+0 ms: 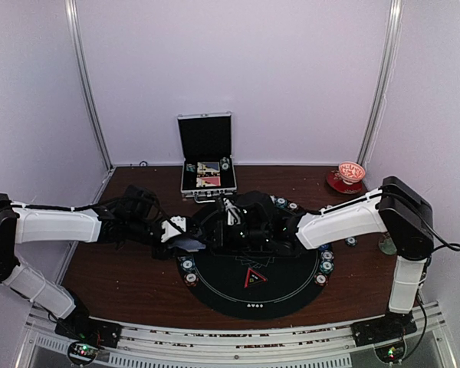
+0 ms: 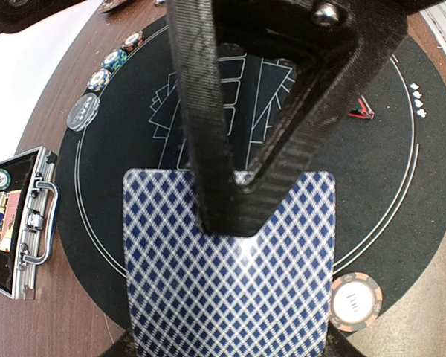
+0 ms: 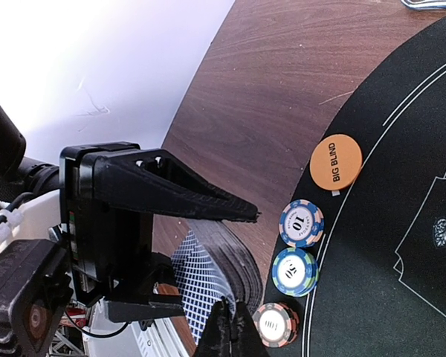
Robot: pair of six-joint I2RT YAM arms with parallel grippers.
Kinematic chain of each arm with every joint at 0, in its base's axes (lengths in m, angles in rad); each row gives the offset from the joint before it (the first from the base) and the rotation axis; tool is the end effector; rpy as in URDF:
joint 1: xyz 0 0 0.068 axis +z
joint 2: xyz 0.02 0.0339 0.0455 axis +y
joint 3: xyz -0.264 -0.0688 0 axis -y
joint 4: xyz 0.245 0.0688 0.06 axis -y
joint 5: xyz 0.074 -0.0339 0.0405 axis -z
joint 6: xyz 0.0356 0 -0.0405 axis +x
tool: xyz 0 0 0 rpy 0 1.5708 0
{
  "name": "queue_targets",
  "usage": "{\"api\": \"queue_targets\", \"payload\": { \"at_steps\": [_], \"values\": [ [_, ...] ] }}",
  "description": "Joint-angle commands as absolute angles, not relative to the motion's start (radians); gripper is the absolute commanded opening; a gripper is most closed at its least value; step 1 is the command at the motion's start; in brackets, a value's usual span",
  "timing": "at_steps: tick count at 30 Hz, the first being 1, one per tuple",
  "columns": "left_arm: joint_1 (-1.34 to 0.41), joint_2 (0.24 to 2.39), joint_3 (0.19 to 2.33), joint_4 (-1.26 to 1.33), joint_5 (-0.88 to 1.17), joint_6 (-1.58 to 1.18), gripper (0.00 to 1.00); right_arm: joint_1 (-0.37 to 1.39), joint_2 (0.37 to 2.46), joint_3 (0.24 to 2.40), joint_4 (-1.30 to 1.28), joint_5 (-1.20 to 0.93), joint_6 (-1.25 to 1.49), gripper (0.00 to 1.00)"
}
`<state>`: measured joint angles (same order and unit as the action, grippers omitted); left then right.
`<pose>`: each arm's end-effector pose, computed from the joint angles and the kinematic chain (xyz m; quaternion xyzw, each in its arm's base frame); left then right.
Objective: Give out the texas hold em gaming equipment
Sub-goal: Pick up the poker card from the face-down deck piles.
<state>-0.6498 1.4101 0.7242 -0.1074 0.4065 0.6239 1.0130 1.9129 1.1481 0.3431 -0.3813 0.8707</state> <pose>0.2146 -0.1807 0.1893 0.6005 0.6832 -0.1916 0.3688 0.2135 0.3672 0.1920 -0.1613 0.8148 0.5251 0.1853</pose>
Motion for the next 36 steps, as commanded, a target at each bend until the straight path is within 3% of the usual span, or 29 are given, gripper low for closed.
{"api": "queue_targets", "payload": {
  "at_steps": [1,36],
  "values": [
    [-0.648,1.408,0.720,-0.072,0.415,0.632,0.32,1.011,1.875,1.106,0.429,-0.406,0.891,0.00],
    [-0.640,1.408,0.718,-0.058,0.405,0.626,0.32,0.911,1.541,0.617,0.717,-0.276,0.972,0.00]
  ]
}}
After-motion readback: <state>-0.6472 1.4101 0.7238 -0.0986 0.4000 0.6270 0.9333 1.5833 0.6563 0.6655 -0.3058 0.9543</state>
